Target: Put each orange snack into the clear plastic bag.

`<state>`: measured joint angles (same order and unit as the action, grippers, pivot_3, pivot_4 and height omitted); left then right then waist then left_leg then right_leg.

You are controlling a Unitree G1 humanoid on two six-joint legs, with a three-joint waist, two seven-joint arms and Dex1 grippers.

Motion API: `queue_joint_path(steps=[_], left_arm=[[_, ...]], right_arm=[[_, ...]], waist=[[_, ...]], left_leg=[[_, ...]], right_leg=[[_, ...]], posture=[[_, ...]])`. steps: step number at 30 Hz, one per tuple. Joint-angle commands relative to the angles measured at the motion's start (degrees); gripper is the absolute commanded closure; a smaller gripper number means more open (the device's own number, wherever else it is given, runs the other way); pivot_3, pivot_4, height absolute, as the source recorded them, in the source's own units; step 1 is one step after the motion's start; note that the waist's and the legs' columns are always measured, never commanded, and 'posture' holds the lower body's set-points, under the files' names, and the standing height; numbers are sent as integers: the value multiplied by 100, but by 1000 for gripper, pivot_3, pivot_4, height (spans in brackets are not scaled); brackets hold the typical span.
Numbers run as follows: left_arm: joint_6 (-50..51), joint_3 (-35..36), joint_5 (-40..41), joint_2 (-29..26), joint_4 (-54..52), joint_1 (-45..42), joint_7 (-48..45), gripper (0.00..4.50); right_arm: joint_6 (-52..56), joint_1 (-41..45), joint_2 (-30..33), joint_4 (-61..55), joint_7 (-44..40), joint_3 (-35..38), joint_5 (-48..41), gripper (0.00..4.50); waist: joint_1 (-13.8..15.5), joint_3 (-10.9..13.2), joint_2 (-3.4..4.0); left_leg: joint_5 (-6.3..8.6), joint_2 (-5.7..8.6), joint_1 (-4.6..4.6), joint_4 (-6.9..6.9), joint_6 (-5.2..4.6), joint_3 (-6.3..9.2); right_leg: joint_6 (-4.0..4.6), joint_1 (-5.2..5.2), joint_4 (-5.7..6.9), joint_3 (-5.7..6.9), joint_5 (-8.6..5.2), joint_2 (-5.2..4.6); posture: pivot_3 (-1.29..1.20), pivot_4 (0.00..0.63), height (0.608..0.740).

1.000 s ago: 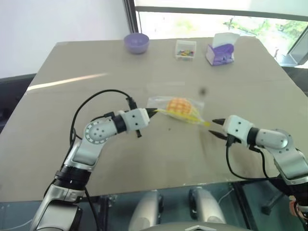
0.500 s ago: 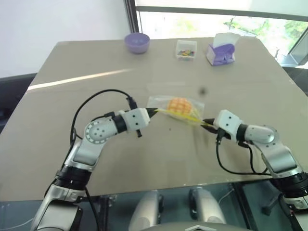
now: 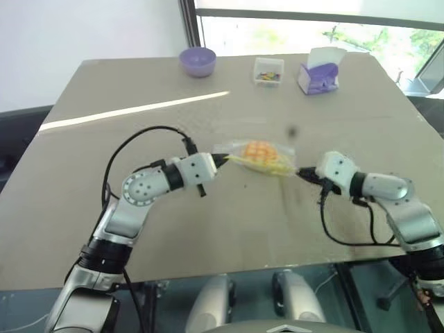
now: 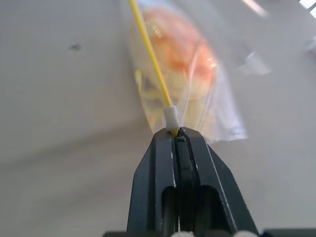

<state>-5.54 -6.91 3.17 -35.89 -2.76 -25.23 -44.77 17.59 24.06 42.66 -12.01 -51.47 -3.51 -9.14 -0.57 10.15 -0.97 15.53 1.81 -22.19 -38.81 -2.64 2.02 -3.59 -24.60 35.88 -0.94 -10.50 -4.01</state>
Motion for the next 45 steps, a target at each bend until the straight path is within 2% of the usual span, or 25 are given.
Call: queue_joint_path(steps=[1, 4, 9, 13, 17, 19, 22, 26, 28, 31, 35, 36, 38, 39, 40, 41, 43, 45], left_arm=[[663, 661, 764, -51, -349, -392, -30, 4500], [1124, 944, 1217, -113, -385, -795, -6, 4500], [1680, 1219, 1594, -190, -100, -1348, 45, 4500], [1517, 857, 1253, -220, 565, -1592, -131, 4500], [779, 568, 573, 23, 1627, -2255, 360, 4500], [394, 486, 358, 71, 1828, -2333, 445, 4500], [-288, 231, -134, 53, 1802, -1934, 528, 4500], [-1129, -221, -826, 77, 1485, -982, 689, 4500], [-1321, -352, -1028, 69, 1188, -526, 722, 4500], [-1346, -372, -1001, 16, 667, 98, 594, 4500], [-901, -191, -370, -116, 66, 803, 174, 4500], [-749, -165, -211, -142, -47, 898, 64, 3874], [-392, -116, 175, -186, -292, 1024, -188, 3321], [-264, -82, 316, -221, -406, 1070, -279, 2975], [-80, -35, 457, -269, -546, 1127, -385, 2451], [159, 34, 655, -348, -708, 1220, -499, 2451], [639, 281, 1163, -505, -1041, 1468, -692, 1691], [1241, 622, 1640, -690, -1338, 1742, -767, 763]], right_arm=[[264, 320, 325, -135, -186, 686, -438, 4468], [321, 809, 550, -35, -193, 889, -567, 4468], [152, 1351, 837, 398, -317, 729, -502, 4468], [-307, 1790, 642, 1338, -246, 316, -178, 4468], [-1435, 2542, 425, 2773, 462, -135, 754, 4468], [-1692, 2698, 367, 3035, 531, -204, 858, 4468], [-1918, 2391, 312, 2999, 501, -315, 937, 4468], [-2055, 1428, 119, 2558, 678, -530, 1166, 4468], [-1965, 908, 32, 2161, 722, -604, 1227, 4468], [-1650, 151, -5, 1396, 570, -651, 1130, 4468], [-1105, -560, 69, 528, 368, -567, 882, 4468], [-1015, -631, 88, 449, 335, -527, 837, 4500], [-955, -704, 80, 386, 414, -426, 819, 3933], [-894, -761, 112, 330, 378, -394, 781, 3785], [-815, -824, 132, 252, 340, -343, 736, 3132], [-726, -900, 161, 156, 300, -270, 665, 3132], [-525, -1087, 226, -68, 235, -49, 474, 2355], [-235, -1307, 306, -324, 172, 293, 155, 1381]], waist=[[1, 0, 0], [-19, 2, 0], [-15, 2, -1], [-19, 1, -1], [-18, 3, -2], [-13, 4, -4], [-14, 0, -1], [-14, -7, -2], [-15, -5, -1], [-7, -5, 0], [-15, -4, 3], [-11, -4, 3], [-9, -3, 4], [-6, -3, 3], [-5, -3, 3], [-2, -3, 3], [-9, -3, 3], [-21, -3, 4]], left_leg=[[0, 0, 0, 0, 0, 2], [0, 0, -2, -1, 0, 0], [0, 0, -1, 1, 0, -2], [0, 5, -3, 0, 0, -6], [-1, 7, -4, 0, 1, -8], [-14, 10, -20, -1, 23, -8], [-16, 8, -63, 2, 28, -5], [-15, 10, -70, 45, 27, -16], [-15, 12, -105, 48, 26, -24], [-16, 10, -154, 18, 27, -18], [-14, 5, -127, -5, 25, -17], [-1, 5, -108, -5, 3, -17], [5, 4, -64, -5, -6, -18], [5, 3, -46, -5, -7, -17], [5, -3, -32, -25, -8, -9], [5, -3, -28, -26, -8, -8], [5, -6, -16, -28, -8, -6], [5, -8, -16, -28, -8, -6]], right_leg=[[0, 0, 0, 1, 0, 0], [0, -1, 0, 0, 0, 0], [0, -2, -2, -1, 0, 1], [-1, -1, -4, -4, 0, -1], [0, -4, -2, -3, 0, 1], [0, -19, -2, -3, 1, 0], [1, -60, -1, -5, 1, -2], [1, -74, -14, -14, 1, -7], [0, -117, -6, -20, 2, -10], [0, -168, 1, -15, 2, -10], [0, -135, 11, -15, 4, -7], [-1, -111, 8, -14, 4, -7], [-1, -65, 5, -15, 2, -7], [-1, -49, 1, -13, 2, -6], [-1, -27, 4, -4, 4, -1], [-1, -23, 4, -2, 4, -1], [0, -10, 6, 0, 5, 1], [0, -12, 8, -2, 5, 1]], posture=[[0, 150, 740], [0, 150, 740], [0, 150, 740], [0, 150, 740], [0, 150, 740], [0, 150, 740], [0, 150, 740], [0, 150, 740], [0, 150, 740], [0, 150, 740], [0, 150, 740], [0, 150, 740], [0, 150, 740], [0, 150, 740], [0, 150, 740], [0, 150, 740], [0, 150, 740], [0, 150, 740]])
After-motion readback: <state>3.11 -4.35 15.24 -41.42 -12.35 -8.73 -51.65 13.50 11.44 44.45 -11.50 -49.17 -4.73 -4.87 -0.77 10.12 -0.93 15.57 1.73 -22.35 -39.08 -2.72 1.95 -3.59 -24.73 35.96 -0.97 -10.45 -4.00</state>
